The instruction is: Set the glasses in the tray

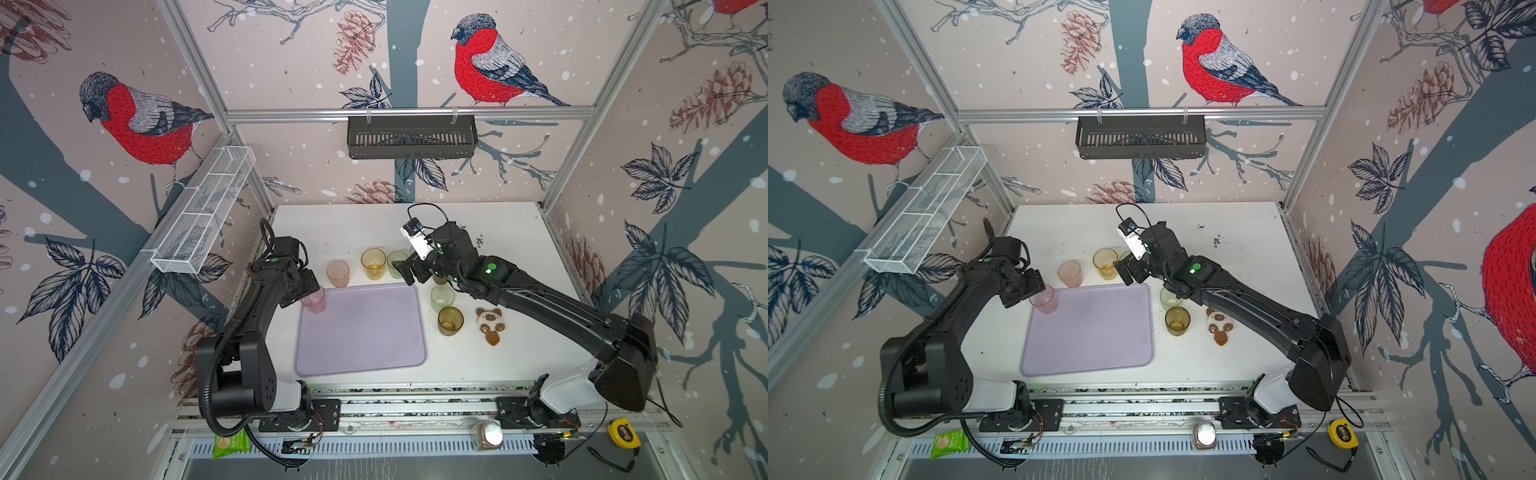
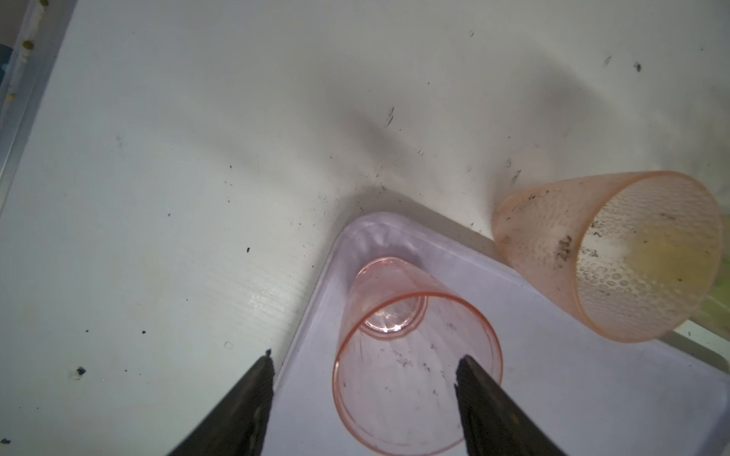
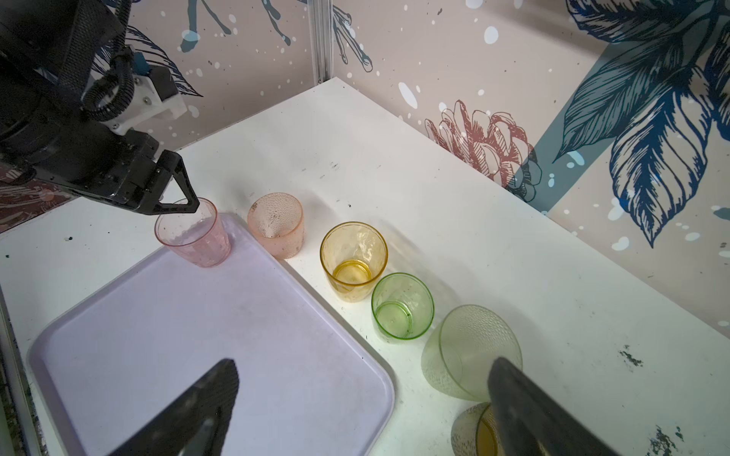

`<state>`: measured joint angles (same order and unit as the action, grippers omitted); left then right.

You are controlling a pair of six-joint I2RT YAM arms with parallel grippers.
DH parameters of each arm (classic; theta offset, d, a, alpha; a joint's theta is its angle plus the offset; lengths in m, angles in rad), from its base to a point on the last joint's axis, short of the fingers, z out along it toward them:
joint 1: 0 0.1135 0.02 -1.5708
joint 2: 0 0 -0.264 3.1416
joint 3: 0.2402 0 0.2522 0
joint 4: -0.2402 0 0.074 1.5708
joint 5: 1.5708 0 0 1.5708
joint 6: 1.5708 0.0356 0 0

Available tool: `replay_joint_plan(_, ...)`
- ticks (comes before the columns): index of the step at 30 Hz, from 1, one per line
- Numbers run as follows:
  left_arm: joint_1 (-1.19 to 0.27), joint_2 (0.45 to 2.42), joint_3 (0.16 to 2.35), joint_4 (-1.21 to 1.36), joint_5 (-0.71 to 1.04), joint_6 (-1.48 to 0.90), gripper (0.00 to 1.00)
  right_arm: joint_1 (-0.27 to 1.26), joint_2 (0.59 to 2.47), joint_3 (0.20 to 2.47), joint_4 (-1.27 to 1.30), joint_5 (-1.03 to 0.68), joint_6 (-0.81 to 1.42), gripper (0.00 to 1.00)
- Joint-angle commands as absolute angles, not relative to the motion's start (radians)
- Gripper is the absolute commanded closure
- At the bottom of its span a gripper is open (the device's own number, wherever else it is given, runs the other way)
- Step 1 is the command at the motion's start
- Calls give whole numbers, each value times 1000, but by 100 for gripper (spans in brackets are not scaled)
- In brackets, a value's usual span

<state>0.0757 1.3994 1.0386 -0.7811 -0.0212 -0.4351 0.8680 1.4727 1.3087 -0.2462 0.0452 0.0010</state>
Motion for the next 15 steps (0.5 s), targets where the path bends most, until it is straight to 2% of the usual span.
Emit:
replay_joint_plan(1, 75, 1384, 1064, -832, -11, -430, 23, 866, 1472, 1319, -235, 54, 9, 0)
replay_joint_plan(15, 75, 1407, 1239, -891, 46, -401, 23, 867, 1483, 1333, -255, 47, 26, 0)
